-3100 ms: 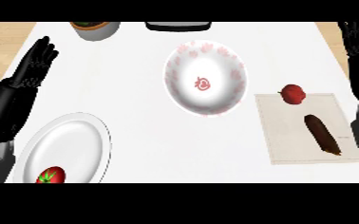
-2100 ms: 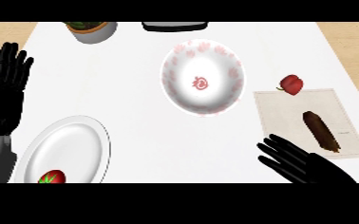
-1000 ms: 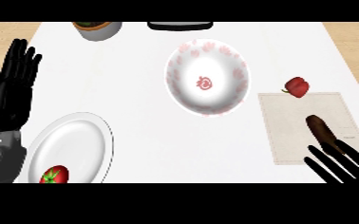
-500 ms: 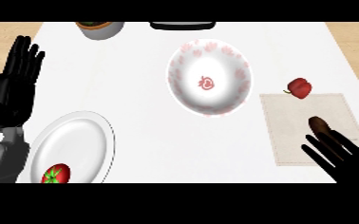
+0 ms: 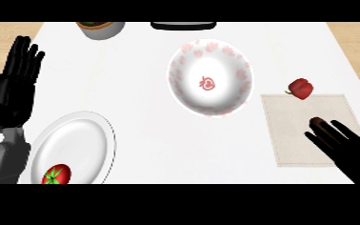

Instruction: Pick the sweet potato from the placemat and place it in the bowl

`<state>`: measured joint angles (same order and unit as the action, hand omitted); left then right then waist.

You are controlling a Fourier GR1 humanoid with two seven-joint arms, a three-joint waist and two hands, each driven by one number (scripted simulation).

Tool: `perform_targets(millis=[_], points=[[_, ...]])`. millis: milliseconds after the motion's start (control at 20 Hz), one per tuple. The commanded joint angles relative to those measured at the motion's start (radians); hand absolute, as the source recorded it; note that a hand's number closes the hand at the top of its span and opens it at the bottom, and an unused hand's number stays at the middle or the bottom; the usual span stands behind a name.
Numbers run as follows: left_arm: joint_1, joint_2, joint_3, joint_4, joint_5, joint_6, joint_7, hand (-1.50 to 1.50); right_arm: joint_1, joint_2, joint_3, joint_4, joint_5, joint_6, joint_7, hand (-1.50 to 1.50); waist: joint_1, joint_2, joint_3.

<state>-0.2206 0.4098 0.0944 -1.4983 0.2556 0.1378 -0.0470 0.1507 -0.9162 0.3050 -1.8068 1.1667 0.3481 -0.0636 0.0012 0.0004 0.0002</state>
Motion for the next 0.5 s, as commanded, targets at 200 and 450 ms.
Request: perform_targets(millis=[200, 450], points=[[-0.004, -0.008, 0.051, 0.024, -0.011, -0.050, 0.000, 0.00, -0.082, 0.098, -0.032, 0.199, 0.090, -0.081, -0.133, -1.50, -0.001, 0.000, 0.000], [-0.020, -0.019, 0.059, 0.021, -0.026, -0.062, 0.000, 0.00, -0.114, 0.133, -0.044, 0.293, 0.116, -0.129, -0.232, -1.50, 0.000, 0.000, 0.000]])
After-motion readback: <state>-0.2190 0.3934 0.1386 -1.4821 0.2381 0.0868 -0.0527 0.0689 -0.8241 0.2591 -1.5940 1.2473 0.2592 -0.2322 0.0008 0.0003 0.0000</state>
